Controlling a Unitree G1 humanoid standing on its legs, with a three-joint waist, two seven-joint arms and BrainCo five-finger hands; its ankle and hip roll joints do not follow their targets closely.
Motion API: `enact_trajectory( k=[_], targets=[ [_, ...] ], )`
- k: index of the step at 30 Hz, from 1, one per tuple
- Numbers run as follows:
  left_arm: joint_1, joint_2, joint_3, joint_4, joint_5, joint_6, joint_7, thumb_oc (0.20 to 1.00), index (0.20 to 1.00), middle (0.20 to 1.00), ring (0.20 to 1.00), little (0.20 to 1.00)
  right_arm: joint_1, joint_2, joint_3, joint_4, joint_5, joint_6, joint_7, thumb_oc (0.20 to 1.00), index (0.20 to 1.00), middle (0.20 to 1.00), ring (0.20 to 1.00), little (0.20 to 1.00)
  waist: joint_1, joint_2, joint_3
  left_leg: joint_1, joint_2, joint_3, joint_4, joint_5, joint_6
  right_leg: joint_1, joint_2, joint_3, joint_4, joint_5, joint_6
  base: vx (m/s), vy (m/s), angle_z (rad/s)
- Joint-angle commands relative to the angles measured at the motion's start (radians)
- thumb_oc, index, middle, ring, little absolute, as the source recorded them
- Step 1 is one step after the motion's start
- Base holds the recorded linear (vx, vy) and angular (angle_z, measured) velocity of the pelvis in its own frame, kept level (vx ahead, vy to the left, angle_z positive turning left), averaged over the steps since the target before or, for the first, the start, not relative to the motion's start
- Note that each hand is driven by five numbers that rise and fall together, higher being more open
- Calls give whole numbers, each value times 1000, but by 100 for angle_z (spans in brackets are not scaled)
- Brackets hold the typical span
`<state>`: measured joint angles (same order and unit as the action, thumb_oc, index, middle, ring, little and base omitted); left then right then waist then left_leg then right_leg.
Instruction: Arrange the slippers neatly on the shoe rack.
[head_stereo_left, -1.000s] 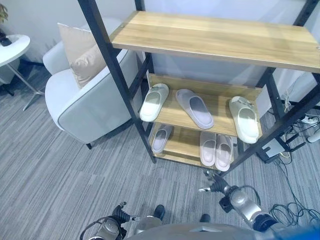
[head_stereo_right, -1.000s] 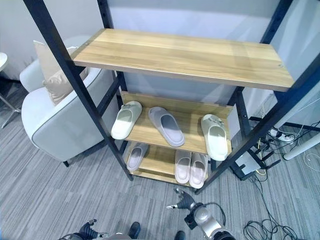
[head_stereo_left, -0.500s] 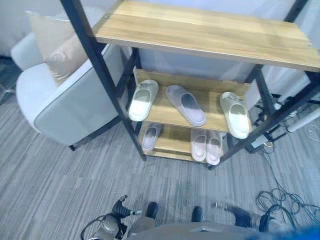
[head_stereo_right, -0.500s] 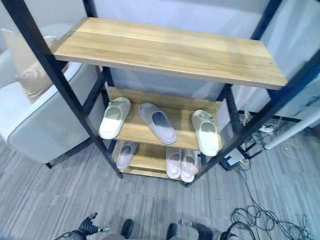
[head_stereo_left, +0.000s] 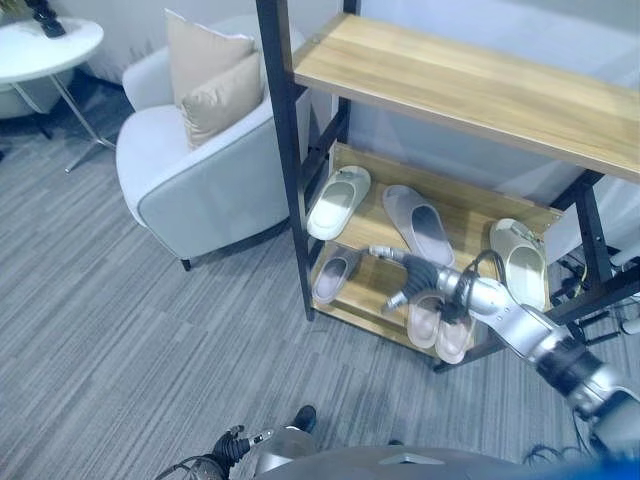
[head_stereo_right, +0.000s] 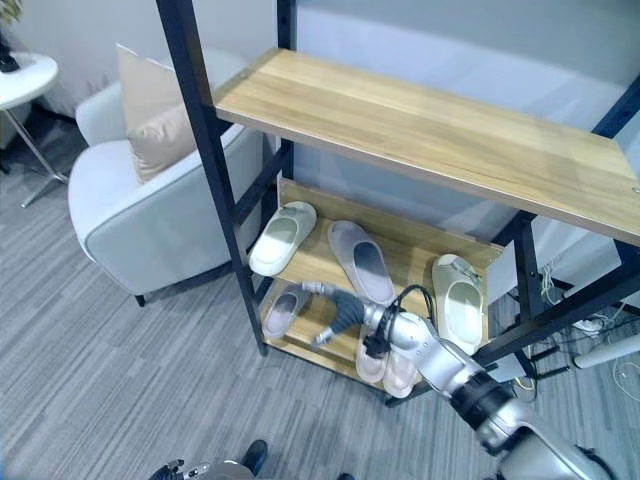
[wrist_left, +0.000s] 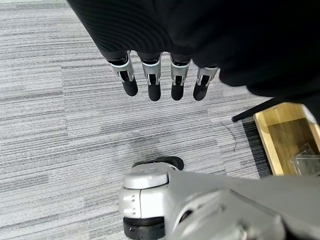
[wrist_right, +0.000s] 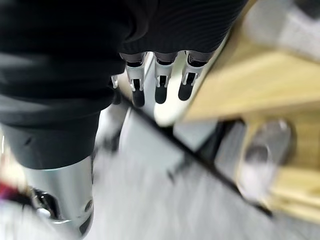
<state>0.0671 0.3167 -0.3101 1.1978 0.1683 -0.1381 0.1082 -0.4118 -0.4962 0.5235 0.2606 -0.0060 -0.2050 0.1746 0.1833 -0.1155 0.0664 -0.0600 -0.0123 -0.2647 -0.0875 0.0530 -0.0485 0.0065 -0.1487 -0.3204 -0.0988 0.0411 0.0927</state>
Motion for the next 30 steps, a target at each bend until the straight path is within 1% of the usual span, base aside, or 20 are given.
enact_trajectory(
  k=[1, 2, 4, 5, 6, 7, 9, 10, 12, 14, 17, 20, 21, 26, 29, 30],
  targets=[
    [-50, -41, 9, 59, -3, -13, -3, 1000, 1000, 1000, 1000, 1000, 34, -48, 15, -55, -99, -50, -146, 1000, 1000, 1000, 1000, 1000, 2, 13, 20, -15, -27, 0, 0, -54, 24, 44, 11, -10, 61, -95, 36, 3, 24, 5],
    [-48, -44, 12, 62, -2, -13, 3, 1000, 1000, 1000, 1000, 1000, 19, -49, -13, -32, -145, -53, -187, 1000, 1000, 1000, 1000, 1000, 7, 14, 25, -21, -28, -6, 0, -51, 24, 41, 11, -13, 61, -96, 35, 5, 24, 4],
    [-47, -44, 12, 61, 0, -13, 3, 1000, 1000, 1000, 1000, 1000, 10, -51, -19, -21, -170, -53, -206, 1000, 1000, 1000, 1000, 1000, 9, 13, 25, -24, -29, -10, 0, -51, 24, 40, 11, -17, 62, -97, 35, 4, 3, 9],
    [-46, -45, 12, 60, 2, -13, 6, 1000, 1000, 1000, 1000, 1000, -13, -63, -42, 3, -222, -48, -251, 1000, 1000, 1000, 1000, 1000, 14, 12, 28, -30, -31, -15, 0, -50, 23, 39, 10, -23, 60, -96, 35, 6, 2, 13],
    [-46, -45, 12, 60, 2, -13, 6, 1000, 1000, 1000, 1000, 1000, -13, -63, -42, 3, -222, -48, -251, 1000, 1000, 1000, 1000, 1000, 14, 12, 28, -30, -31, -15, 0, -50, 23, 39, 10, -23, 60, -96, 35, 6, 8, 11],
    [-43, -43, 11, 61, 2, -15, 10, 1000, 1000, 1000, 1000, 1000, -33, -72, -63, 30, -251, -43, -290, 1000, 1000, 1000, 1000, 1000, 17, 12, 32, -36, -33, -18, 0, -48, 24, 36, 10, -24, 60, -95, 36, -3, 7, 7],
    [-45, -44, 8, 62, 2, -16, 17, 1000, 1000, 1000, 1000, 1000, -60, -80, -81, 73, -289, -29, -336, 1000, 1000, 1000, 1000, 1000, 21, 14, 37, -44, -34, -21, 0, -44, 23, 31, 9, -28, 58, -94, 37, -3, 5, 2],
    [-47, -48, 2, 59, 3, -17, 24, 1000, 1000, 1000, 1000, 1000, -69, -92, -111, 98, -304, -19, -373, 1000, 1000, 1000, 1000, 1000, 22, 18, 41, -50, -37, -25, 0, -42, 23, 26, 8, -30, 57, -92, 37, 0, 0, 0],
    [-46, -52, -2, 58, 3, -19, 32, 1000, 1000, 1000, 1000, 1000, -67, -99, -150, 116, -303, -15, -410, 1000, 1000, 1000, 1000, 1000, 23, 22, 42, -57, -40, -28, 0, -41, 23, 23, 7, -35, 57, -91, 38, 5, 3, 2],
    [-41, -58, -12, 60, 1, -19, 38, 1000, 1000, 1000, 1000, 1000, -72, -99, -201, 150, -262, -15, -450, 1000, 1000, 1000, 1000, 1000, 23, 27, 43, -63, -42, -34, 0, -39, 24, 19, 4, -38, 55, -90, 39, 0, 0, 0],
    [-37, -61, -18, 64, -1, -21, 40, 1000, 1000, 1000, 1000, 1000, -85, -113, -225, 194, -247, -13, -475, 1000, 1000, 1000, 1000, 1000, 25, 31, 44, -69, -44, -33, 0, -37, 24, 15, 3, -37, 52, -87, 40, 0, 0, 0],
    [-34, -60, -31, 63, -8, -27, 40, 1000, 1000, 1000, 1000, 1000, -120, -126, -226, 292, -205, -10, -487, 1000, 1000, 1000, 1000, 1000, 32, 35, 51, -80, -48, -35, 0, -34, 21, 8, 4, -38, 44, -83, 41, 0, 0, 0],
    [-38, -58, -41, 63, -17, -30, 44, 1000, 1000, 1000, 1000, 1000, -156, -132, -216, 351, -173, -7, -494, 1000, 1000, 1000, 1000, 1000, 36, 37, 58, -92, -50, -37, 0, -29, 20, -2, 2, -37, 38, -78, 43, -2, 7, 3],
    [-49, -61, -56, 66, -33, -35, 49, 1000, 1000, 1000, 1000, 1000, -223, -141, -190, 440, -134, -2, -496, 1000, 1000, 1000, 1000, 1000, 41, 39, 71, -121, -54, -40, 0, -21, 16, -23, 1, -38, 26, -64, 47, 2, 7, 8],
    [-58, -64, -60, 65, -45, -38, 52, 1000, 1000, 1000, 1000, 1000, -255, -150, -191, 456, -114, -2, -502, 1000, 1000, 1000, 1000, 1000, 45, 39, 78, -135, -55, -38, 0, -17, 14, -34, 0, -36, 18, -57, 49, 0, 0, 0],
    [-62, -65, -65, 67, -48, -39, 55, 1000, 1000, 1000, 1000, 1000, -272, -149, -198, 489, -94, -4, -509, 1000, 1000, 1000, 1000, 1000, 49, 40, 82, -141, -54, -35, 0, -19, 13, -40, 0, -33, 17, -58, 50, 16, 27, 4]
  ],
)
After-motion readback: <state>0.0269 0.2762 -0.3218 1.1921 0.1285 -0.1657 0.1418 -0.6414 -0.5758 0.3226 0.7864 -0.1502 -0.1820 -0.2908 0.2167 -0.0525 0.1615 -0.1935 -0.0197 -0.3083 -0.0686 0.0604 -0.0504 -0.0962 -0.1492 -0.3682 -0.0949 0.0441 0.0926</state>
